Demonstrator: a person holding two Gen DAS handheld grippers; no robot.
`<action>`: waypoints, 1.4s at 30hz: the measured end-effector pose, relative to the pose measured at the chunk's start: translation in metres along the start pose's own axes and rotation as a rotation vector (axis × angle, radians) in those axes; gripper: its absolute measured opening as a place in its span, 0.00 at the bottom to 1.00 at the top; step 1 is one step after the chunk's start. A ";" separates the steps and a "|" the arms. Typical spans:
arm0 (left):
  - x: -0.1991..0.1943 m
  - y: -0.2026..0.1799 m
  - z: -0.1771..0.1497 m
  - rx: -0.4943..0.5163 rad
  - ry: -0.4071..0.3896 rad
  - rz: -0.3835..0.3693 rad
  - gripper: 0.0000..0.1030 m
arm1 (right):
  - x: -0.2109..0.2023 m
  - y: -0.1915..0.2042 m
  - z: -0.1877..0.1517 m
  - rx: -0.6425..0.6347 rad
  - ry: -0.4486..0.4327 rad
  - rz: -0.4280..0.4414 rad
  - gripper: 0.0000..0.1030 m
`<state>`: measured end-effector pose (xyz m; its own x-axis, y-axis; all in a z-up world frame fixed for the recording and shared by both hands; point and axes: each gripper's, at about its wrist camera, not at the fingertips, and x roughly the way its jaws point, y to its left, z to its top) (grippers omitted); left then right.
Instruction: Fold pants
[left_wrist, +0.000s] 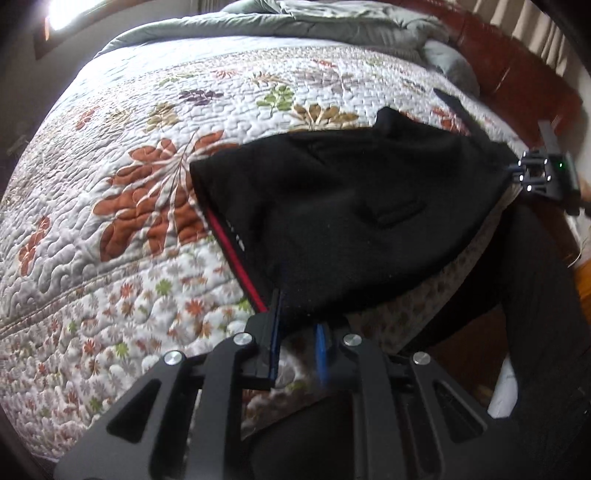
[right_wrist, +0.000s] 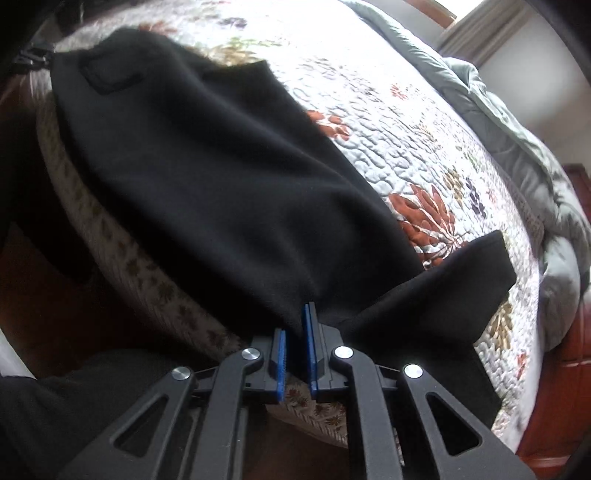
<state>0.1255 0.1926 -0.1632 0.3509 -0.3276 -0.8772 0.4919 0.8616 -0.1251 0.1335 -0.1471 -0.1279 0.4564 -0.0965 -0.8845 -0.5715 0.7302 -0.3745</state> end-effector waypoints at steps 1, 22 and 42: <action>-0.002 0.001 -0.002 -0.005 0.003 0.002 0.14 | 0.001 0.002 -0.001 -0.002 0.005 0.001 0.09; -0.048 -0.133 0.039 -0.107 -0.322 -0.178 0.90 | -0.025 -0.055 -0.005 0.238 -0.043 0.325 0.50; 0.165 -0.283 0.147 -0.001 -0.098 0.098 0.90 | 0.176 -0.381 0.073 1.053 0.262 -0.159 0.67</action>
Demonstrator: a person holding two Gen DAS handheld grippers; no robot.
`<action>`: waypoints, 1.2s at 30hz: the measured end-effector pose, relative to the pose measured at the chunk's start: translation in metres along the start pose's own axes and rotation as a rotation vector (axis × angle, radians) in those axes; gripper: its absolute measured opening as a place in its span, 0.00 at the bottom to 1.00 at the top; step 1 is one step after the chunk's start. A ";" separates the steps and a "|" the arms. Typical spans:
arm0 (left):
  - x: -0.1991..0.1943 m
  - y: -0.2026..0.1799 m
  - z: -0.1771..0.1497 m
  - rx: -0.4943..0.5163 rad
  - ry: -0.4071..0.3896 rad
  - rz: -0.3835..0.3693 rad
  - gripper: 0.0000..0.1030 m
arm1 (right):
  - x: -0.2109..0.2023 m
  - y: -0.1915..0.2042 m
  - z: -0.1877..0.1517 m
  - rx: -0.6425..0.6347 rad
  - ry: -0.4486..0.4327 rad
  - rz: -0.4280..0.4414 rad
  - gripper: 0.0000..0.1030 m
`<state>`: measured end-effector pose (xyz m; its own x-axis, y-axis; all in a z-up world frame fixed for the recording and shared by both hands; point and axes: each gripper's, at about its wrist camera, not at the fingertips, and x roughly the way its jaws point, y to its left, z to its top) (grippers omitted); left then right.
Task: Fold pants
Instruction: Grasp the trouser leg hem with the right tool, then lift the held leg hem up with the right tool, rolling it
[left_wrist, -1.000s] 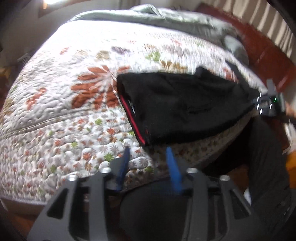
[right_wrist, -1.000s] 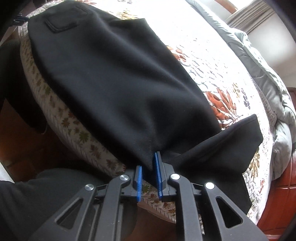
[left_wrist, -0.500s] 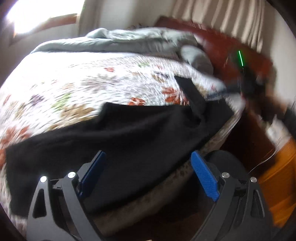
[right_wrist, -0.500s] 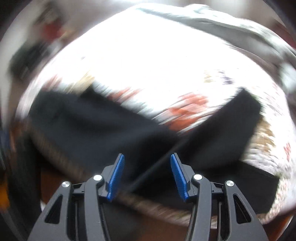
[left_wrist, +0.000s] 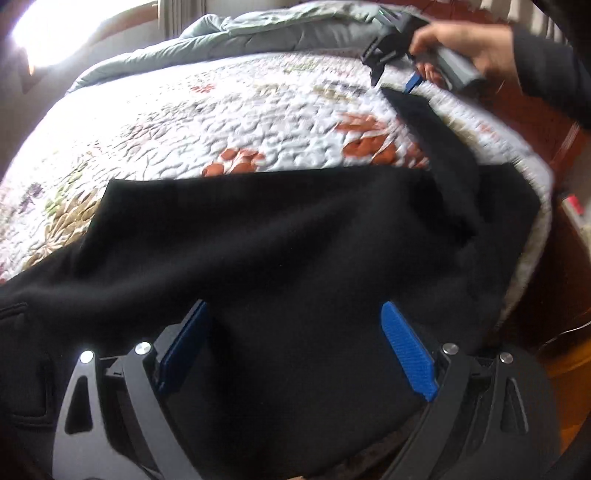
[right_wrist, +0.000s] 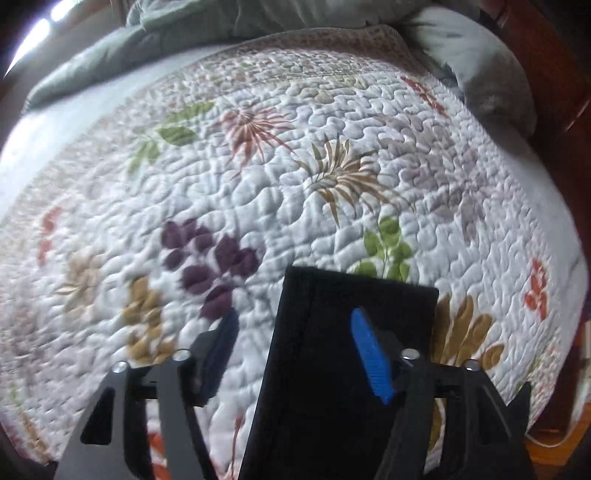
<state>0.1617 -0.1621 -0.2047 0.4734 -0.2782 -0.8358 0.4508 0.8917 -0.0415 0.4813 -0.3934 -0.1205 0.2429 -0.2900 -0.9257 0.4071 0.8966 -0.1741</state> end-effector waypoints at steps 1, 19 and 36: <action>0.000 -0.002 -0.002 0.007 -0.004 0.018 0.92 | 0.006 0.003 0.000 -0.013 0.002 -0.053 0.69; 0.004 -0.004 -0.006 -0.007 -0.022 0.041 0.93 | -0.164 -0.154 -0.039 0.127 -0.289 0.373 0.06; 0.000 -0.004 -0.012 -0.014 -0.055 0.045 0.93 | -0.019 -0.379 -0.243 0.671 -0.299 0.731 0.05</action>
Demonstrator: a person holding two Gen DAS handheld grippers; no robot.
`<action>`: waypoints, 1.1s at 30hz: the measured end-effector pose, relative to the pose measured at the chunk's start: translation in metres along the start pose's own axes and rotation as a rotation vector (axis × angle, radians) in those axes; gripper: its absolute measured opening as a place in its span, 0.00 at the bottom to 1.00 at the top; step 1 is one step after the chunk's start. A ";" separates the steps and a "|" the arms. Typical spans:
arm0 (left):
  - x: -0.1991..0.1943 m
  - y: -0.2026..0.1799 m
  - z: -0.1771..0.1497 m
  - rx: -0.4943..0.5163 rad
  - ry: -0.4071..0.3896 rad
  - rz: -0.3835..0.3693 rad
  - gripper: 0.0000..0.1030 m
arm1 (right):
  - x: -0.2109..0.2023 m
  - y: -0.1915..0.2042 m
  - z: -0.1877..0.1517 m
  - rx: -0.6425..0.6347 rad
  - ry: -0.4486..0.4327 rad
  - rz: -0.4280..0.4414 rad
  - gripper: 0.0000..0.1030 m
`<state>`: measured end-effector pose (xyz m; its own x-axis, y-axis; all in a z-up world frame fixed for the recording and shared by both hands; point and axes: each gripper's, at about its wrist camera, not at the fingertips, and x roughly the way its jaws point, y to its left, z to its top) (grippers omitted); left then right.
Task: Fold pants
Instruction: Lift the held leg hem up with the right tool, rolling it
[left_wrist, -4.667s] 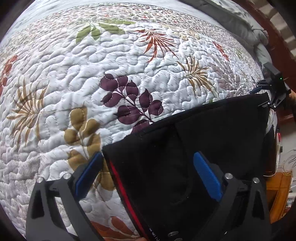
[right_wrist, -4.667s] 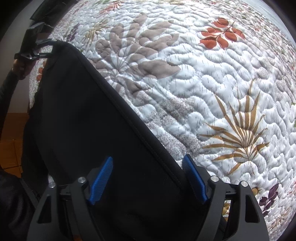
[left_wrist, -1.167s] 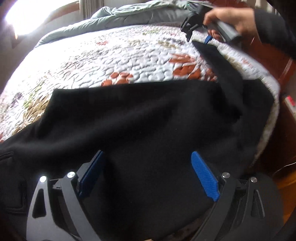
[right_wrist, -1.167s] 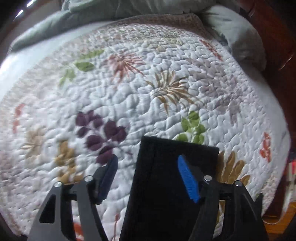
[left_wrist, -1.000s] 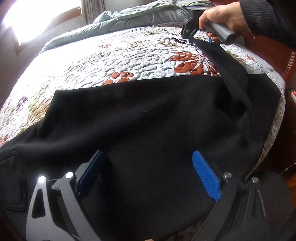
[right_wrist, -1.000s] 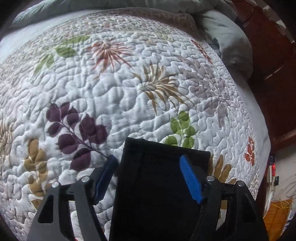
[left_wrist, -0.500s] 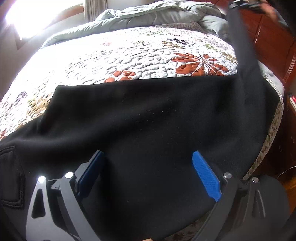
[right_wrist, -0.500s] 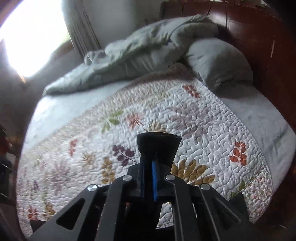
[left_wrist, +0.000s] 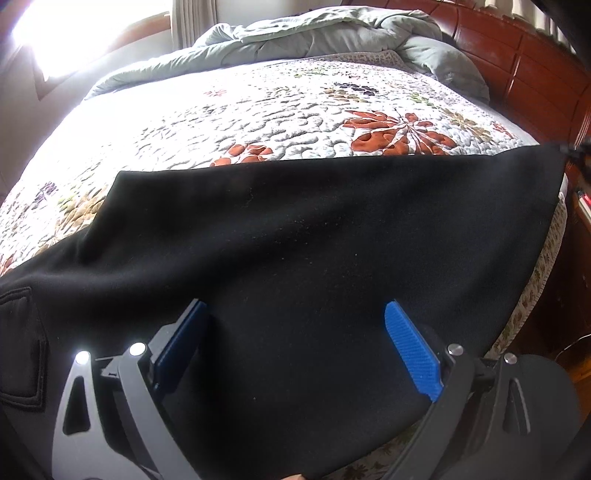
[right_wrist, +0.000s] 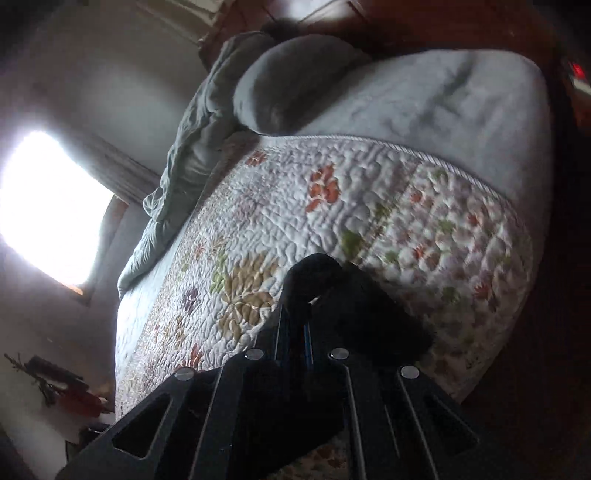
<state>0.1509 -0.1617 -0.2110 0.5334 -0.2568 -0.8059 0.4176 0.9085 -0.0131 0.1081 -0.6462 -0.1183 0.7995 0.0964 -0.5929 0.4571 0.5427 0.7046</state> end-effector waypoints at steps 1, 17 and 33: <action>0.000 0.000 0.000 0.000 0.001 -0.001 0.93 | 0.002 -0.011 -0.002 0.034 0.003 0.021 0.05; -0.001 0.001 0.004 0.000 0.024 -0.023 0.95 | 0.032 -0.082 -0.040 0.300 0.061 0.298 0.35; -0.014 -0.004 -0.005 0.063 0.049 -0.061 0.95 | 0.050 -0.076 -0.053 0.194 0.160 0.255 0.09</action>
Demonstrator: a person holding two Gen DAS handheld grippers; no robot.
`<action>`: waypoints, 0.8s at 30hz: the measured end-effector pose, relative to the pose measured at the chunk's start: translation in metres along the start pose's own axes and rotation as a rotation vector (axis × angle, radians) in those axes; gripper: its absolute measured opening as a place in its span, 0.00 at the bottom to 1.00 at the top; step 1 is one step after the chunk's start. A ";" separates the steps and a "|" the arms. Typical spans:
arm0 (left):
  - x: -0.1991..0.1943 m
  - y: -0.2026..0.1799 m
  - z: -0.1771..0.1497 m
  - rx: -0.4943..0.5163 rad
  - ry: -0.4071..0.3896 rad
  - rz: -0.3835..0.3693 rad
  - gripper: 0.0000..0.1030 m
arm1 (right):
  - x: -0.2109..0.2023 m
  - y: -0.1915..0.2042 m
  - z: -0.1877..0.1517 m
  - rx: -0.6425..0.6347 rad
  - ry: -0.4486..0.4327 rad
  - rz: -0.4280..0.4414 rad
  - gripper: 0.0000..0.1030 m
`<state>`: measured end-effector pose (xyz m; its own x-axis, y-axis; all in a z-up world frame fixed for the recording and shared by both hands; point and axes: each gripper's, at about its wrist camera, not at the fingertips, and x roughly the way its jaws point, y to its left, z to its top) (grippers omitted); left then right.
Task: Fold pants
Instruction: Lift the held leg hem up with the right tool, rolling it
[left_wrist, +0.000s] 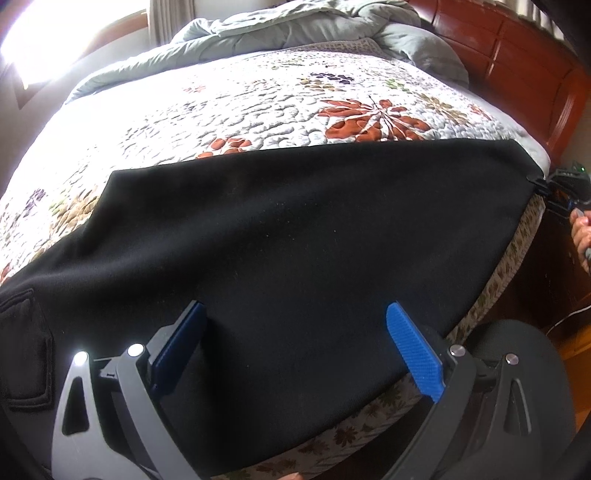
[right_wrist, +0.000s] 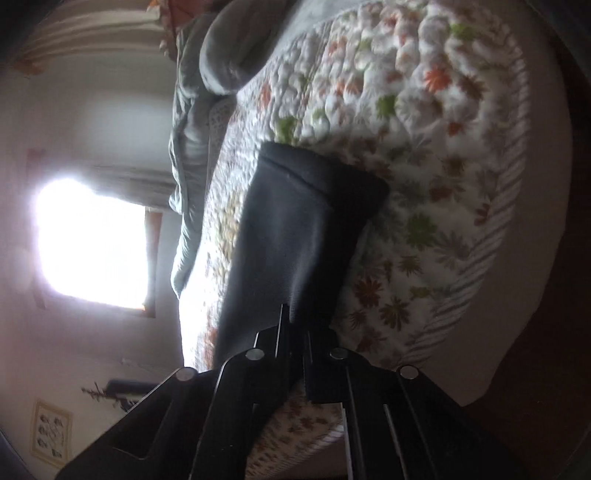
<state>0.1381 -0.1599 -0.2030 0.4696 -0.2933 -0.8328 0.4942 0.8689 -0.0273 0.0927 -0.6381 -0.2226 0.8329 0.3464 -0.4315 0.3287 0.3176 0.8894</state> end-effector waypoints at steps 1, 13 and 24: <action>0.000 0.001 0.000 0.000 0.001 -0.002 0.95 | -0.004 0.002 0.004 -0.009 -0.008 0.007 0.16; 0.002 0.001 0.000 -0.008 -0.010 -0.003 0.95 | -0.015 0.005 0.067 -0.011 -0.036 -0.001 0.26; 0.004 -0.001 -0.008 -0.013 -0.054 0.016 0.97 | -0.002 -0.014 0.076 -0.060 -0.062 0.004 0.09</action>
<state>0.1337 -0.1586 -0.2110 0.5163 -0.3002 -0.8021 0.4766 0.8788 -0.0221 0.1200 -0.7109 -0.2227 0.8607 0.2933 -0.4161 0.2996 0.3689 0.8798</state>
